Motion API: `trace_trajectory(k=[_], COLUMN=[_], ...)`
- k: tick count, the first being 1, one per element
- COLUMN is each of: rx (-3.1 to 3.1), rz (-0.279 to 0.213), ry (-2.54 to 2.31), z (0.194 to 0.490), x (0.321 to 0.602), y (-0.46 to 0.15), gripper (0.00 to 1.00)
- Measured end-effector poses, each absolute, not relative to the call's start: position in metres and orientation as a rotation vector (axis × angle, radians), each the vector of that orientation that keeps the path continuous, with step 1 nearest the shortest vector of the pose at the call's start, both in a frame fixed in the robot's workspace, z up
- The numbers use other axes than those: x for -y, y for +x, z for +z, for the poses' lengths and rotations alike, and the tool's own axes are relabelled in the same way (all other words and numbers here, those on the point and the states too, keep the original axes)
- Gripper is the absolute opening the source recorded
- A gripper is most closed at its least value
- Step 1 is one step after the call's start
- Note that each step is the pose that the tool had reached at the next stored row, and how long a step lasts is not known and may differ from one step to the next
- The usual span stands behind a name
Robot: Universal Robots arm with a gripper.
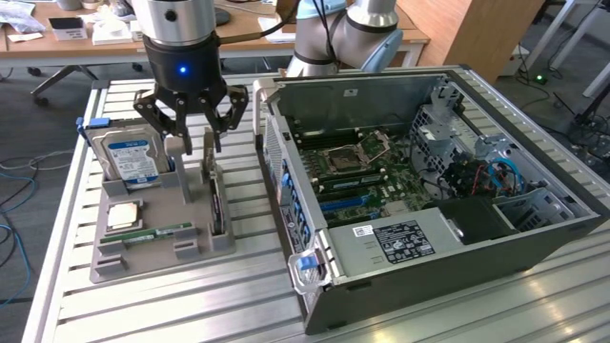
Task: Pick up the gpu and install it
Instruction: 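Pick up the gpu and move the gpu toward the slot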
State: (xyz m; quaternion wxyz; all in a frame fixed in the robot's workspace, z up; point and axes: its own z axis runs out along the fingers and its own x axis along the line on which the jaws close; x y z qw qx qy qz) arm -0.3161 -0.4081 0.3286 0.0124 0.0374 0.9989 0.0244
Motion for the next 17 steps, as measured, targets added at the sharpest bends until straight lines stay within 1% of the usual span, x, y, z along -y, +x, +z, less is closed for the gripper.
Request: trace_trajectory(k=[17], rx=[-3.114], rz=[0.076], ry=[0.117], z=[0.3226], x=[0.4081], y=[-0.3161], gripper=[0.47])
